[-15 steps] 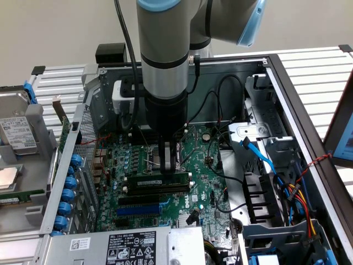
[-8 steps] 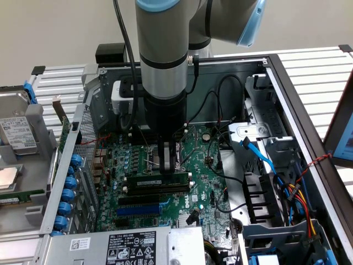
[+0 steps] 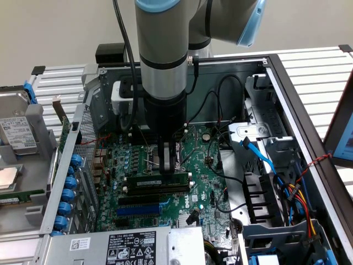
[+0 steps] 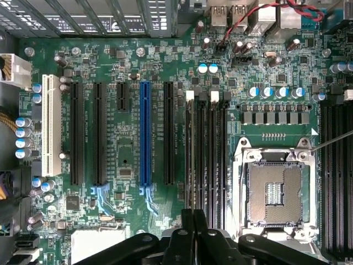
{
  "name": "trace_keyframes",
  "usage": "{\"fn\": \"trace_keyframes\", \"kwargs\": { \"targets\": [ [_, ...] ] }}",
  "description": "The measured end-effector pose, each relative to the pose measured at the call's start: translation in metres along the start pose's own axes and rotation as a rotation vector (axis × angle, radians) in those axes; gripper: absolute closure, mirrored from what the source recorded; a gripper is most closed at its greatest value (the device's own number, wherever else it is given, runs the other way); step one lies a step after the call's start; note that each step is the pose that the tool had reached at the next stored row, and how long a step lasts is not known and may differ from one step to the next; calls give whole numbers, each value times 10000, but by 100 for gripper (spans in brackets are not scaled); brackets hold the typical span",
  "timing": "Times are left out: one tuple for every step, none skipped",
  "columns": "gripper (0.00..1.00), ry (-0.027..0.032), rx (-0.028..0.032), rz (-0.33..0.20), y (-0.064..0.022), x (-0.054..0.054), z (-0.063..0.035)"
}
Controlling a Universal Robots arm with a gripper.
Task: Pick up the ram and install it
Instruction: 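Insert the ram into the slot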
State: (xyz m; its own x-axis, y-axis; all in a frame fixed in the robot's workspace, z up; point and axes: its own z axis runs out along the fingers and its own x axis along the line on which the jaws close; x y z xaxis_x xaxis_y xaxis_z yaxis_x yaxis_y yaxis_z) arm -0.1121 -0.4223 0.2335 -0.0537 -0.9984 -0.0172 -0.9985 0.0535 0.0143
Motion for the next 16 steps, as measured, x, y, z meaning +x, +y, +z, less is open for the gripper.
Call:
{"fn": "trace_keyframes", "kwargs": {
  "targets": [
    [88,-2,0,0,0,0,2],
    [88,-2,-1,-1,0,0,4],
    [88,-4,0,-1,0,0,7],
    [88,-4,-1,-1,0,0,7],
    [88,-4,-1,-2,2,0,8],
    [88,-4,1,-2,5,0,9],
    [88,-6,3,-2,9,0,10],
    [88,-7,3,-2,11,0,10],
    [88,-5,0,-2,13,0,9],
    [88,-5,0,-2,14,1,9],
    [88,-5,0,-1,16,1,10],
    [88,-5,1,-1,19,1,10],
    [88,-6,0,-2,19,1,10],
    [88,-6,0,-2,19,1,10],
    [88,-6,-1,-2,20,1,10],
    [88,-5,-1,-2,20,1,10]
  ]
}}
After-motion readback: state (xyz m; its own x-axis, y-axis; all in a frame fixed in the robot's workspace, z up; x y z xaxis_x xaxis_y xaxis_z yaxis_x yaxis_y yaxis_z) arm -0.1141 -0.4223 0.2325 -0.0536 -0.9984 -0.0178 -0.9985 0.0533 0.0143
